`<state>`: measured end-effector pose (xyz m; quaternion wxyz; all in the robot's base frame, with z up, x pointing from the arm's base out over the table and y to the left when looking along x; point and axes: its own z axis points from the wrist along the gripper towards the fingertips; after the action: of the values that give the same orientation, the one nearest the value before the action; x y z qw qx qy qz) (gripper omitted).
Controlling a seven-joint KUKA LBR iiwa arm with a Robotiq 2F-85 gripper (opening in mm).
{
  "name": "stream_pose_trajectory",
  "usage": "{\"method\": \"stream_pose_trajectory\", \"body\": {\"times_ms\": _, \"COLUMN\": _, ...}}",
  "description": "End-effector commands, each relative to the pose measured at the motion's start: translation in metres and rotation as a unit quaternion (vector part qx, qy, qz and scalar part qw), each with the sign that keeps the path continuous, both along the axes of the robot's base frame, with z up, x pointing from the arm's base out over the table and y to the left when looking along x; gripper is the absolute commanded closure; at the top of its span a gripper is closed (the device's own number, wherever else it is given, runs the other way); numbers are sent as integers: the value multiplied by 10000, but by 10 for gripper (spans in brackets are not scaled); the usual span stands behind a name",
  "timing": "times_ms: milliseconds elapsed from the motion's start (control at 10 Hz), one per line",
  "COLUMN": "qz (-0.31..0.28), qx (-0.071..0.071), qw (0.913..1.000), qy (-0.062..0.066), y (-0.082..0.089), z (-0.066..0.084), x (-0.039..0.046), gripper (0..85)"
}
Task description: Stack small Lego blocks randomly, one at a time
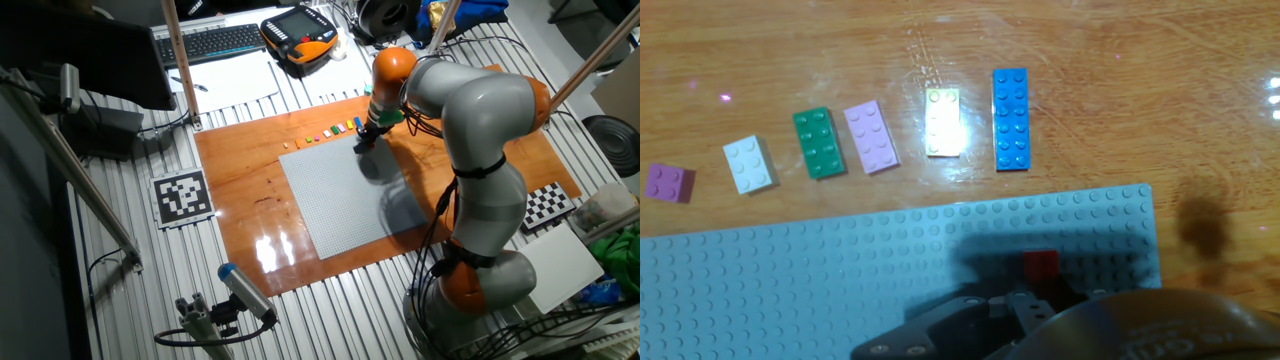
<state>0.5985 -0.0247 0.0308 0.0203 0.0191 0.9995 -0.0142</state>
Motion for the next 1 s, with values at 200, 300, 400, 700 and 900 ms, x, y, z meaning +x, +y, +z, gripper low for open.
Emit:
{"method": "stream_pose_trajectory", "body": {"times_ms": 200, "qz": -102, "qx": -3, "qw": 9999, "qy": -4, "y": 0, "z": -9, "x": -10, "gripper": 850}}
{"method": "stream_pose_trajectory", "body": {"times_ms": 300, "qz": -133, "qx": 6, "qw": 9999, "qy": -5, "y": -1, "z": -13, "x": -12, "gripper": 850}}
{"method": "stream_pose_trajectory", "body": {"times_ms": 400, "qz": -156, "qx": -1, "qw": 9999, "qy": 2, "y": -2, "z": -19, "x": -16, "gripper": 850}}
{"method": "stream_pose_trajectory", "body": {"times_ms": 700, "qz": -278, "qx": -27, "qw": 9996, "qy": -3, "y": -9, "z": -41, "x": -30, "gripper": 850}}
{"method": "stream_pose_trajectory", "body": {"times_ms": 900, "qz": -355, "qx": -15, "qw": 9994, "qy": -20, "y": -11, "z": -63, "x": -38, "gripper": 850}}
